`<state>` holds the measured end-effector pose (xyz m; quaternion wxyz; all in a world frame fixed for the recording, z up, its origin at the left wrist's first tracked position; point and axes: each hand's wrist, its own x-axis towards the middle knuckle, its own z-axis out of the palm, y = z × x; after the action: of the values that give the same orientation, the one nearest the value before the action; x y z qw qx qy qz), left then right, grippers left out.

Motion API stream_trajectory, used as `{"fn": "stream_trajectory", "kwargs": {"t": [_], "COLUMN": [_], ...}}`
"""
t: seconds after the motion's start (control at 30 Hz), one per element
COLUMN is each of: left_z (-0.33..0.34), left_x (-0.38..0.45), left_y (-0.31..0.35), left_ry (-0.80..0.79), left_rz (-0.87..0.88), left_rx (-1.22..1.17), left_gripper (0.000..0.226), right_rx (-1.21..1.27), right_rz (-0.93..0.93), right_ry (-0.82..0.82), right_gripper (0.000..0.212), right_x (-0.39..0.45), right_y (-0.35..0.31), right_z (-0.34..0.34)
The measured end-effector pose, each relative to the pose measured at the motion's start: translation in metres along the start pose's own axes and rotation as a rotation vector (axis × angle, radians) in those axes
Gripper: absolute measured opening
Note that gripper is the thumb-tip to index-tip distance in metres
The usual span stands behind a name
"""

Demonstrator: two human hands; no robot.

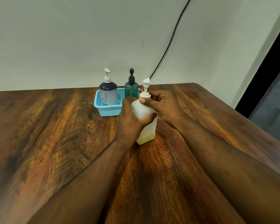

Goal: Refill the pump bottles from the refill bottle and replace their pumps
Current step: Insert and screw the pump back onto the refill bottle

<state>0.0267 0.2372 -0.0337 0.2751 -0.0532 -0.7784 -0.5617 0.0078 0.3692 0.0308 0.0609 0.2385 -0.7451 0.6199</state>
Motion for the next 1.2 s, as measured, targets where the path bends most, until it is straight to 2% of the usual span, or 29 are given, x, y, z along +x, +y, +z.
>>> {"fn": "stream_trajectory", "kwargs": {"t": [0.17,0.23,0.33,0.4,0.47,0.53,0.63,0.73,0.8,0.87,1.0,1.2], "left_z": [0.011,0.011,-0.002,-0.013,-0.021,-0.025,-0.022,-0.009,0.002,0.021,0.077,0.173], "left_x": [-0.011,-0.013,-0.001,0.012,0.021,0.026,0.032,0.046,0.056,0.068,0.102,0.169], "left_y": [0.009,0.015,0.018,0.017,0.019,0.019,0.014,0.012,0.008,0.003,-0.001,-0.015], "left_ry": [0.126,0.126,-0.076,-0.233,-0.359,-0.462,-0.569,-0.589,-0.606,-0.676,-0.858,-1.088], "left_rz": [0.015,0.008,-0.034,-0.096,-0.124,-0.136,-0.149,-0.238,-0.294,-0.231,0.095,0.063], "left_rx": [0.090,0.119,0.049,0.053,0.066,0.056,0.087,-0.009,-0.025,0.125,0.645,1.036], "left_gripper": [0.071,0.073,0.076,0.082,0.096,0.116,0.132,0.134,0.130,0.116,0.099,0.108], "right_rx": [-0.108,-0.159,-0.212,-0.164,-0.013,0.047,0.009,0.007,0.084,0.106,0.009,-0.154], "right_rz": [-0.026,-0.034,-0.010,0.038,0.139,0.249,0.253,0.258,0.263,0.231,0.191,0.168], "right_ry": [0.049,0.084,0.031,-0.058,-0.154,-0.199,-0.129,-0.015,0.069,0.159,0.250,0.265], "right_gripper": [0.024,0.024,0.024,0.032,0.052,0.053,0.037,0.041,0.035,0.029,0.024,0.016], "right_x": [-0.001,-0.002,-0.001,0.001,-0.001,-0.005,-0.004,0.005,0.014,0.028,0.064,0.130], "right_y": [-0.005,-0.010,-0.016,-0.012,-0.004,0.005,0.010,0.007,0.004,0.002,0.011,0.050], "right_z": [0.005,0.008,0.001,-0.010,-0.022,-0.029,-0.037,-0.057,-0.083,-0.115,-0.173,-0.244]}}
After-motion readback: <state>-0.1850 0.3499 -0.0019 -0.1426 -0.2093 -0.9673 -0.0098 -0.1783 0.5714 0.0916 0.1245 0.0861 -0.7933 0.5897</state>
